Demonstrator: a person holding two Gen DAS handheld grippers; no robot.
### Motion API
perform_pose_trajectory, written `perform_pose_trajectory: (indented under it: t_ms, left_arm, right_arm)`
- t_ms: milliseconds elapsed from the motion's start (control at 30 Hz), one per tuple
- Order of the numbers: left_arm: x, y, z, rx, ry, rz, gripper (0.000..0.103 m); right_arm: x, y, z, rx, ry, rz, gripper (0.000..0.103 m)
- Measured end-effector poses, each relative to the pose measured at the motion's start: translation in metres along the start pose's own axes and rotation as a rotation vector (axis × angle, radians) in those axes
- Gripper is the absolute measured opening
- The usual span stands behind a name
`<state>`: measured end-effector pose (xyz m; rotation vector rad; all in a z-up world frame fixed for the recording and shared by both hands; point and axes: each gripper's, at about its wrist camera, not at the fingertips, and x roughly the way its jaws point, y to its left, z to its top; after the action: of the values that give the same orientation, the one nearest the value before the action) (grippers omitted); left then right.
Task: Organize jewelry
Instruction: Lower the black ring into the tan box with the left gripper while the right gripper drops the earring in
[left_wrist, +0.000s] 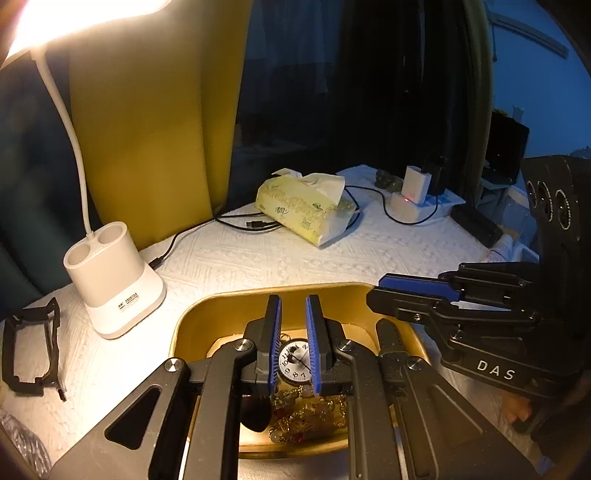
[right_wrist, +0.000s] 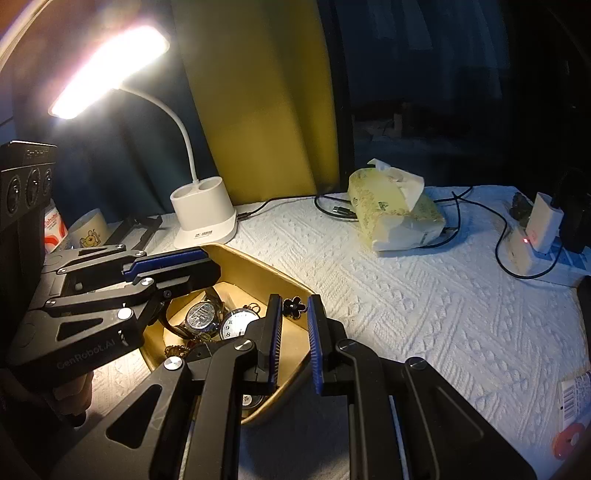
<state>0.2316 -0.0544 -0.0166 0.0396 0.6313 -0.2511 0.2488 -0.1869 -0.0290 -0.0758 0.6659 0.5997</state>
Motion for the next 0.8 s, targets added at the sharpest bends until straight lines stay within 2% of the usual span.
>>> perform_pose_trajectory:
  t_ms: [100, 233, 467, 800]
  left_arm:
    - [-0.007, 0.002, 0.001, -0.011, -0.014, 0.008, 0.017]
    - [-0.02, 0.004, 0.002, -0.027, -0.035, 0.026, 0.027]
    - [-0.048, -0.001, -0.005, -0.024, -0.068, 0.039, 0.029]
    - [-0.086, -0.001, -0.026, -0.06, -0.095, 0.051, 0.032]
  right_arm:
    - [-0.001, 0.001, 0.0, 0.0, -0.003, -0.009, 0.014]
    - [-0.01, 0.003, 0.001, -0.004, -0.015, -0.031, 0.017]
    - [-0.03, 0.013, -0.003, 0.002, -0.036, -0.048, 0.031]
    - [-0.057, 0.025, -0.02, 0.021, -0.041, -0.08, 0.032]
